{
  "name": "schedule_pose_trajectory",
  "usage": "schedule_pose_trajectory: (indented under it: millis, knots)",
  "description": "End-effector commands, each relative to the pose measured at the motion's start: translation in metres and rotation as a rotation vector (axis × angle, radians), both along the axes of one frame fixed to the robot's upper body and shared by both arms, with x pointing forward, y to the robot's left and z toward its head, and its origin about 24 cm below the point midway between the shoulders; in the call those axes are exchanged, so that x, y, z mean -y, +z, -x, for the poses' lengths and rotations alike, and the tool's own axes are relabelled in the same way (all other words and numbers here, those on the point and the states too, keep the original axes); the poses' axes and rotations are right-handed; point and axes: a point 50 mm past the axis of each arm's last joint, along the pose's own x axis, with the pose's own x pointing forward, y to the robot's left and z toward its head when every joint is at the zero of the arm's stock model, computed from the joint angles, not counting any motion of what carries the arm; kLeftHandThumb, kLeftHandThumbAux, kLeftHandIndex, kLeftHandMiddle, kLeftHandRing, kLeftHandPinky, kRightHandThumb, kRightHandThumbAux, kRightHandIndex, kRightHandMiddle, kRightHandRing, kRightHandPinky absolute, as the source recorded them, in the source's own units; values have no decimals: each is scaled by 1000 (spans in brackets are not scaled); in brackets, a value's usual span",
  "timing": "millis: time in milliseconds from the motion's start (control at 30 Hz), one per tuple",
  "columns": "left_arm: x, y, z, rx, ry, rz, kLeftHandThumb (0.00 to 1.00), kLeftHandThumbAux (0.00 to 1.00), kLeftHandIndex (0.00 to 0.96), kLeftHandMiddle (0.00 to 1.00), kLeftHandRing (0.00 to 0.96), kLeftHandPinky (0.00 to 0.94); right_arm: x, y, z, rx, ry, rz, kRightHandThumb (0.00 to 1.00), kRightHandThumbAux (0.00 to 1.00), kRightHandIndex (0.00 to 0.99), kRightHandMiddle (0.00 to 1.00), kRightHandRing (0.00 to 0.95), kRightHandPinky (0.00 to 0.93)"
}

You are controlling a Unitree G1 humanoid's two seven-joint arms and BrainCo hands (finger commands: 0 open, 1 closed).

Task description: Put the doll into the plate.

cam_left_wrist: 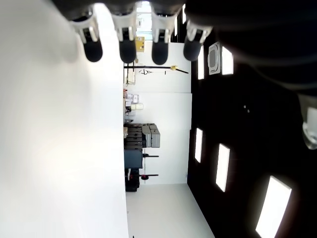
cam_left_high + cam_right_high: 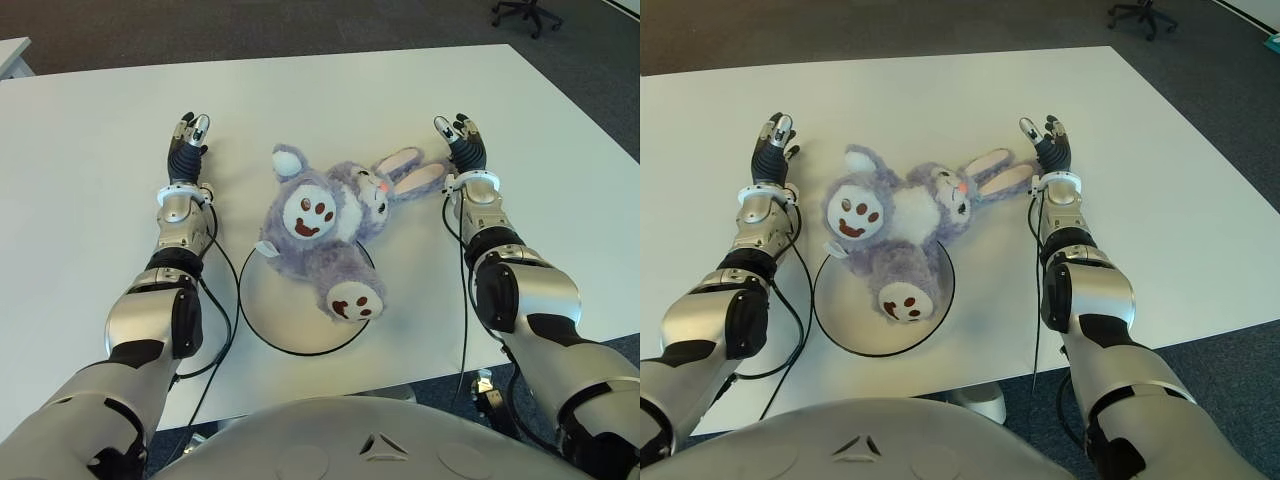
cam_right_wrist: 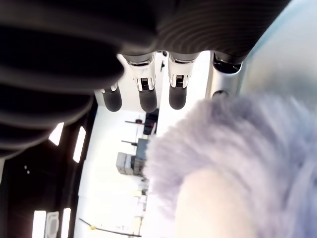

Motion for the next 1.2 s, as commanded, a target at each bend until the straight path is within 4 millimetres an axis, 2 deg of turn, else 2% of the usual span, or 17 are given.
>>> schedule_pose_trajectory:
  millis: [33, 467, 867, 1200]
  knots:
    - [4, -44, 26, -186, 14, 39, 0, 416, 0, 100, 65, 0, -2, -39, 18, -158, -7, -31, 0, 459, 0, 0, 0, 0]
    - [2, -46, 28, -180, 30, 48, 0, 447, 0, 120, 80, 0, -1, -38, 18, -156, -9, -29, 0, 476, 0, 0, 0, 0]
    - [2, -46, 28, -194, 36, 29, 0, 430, 0, 107, 65, 0, -1, -38, 18, -156, -9, -25, 0, 456, 0, 0, 0, 0]
    - [2, -48, 29, -210, 49, 24, 0, 463, 0, 90, 47, 0, -1, -38, 18, -156, -8, -30, 0, 460, 0, 0, 0, 0]
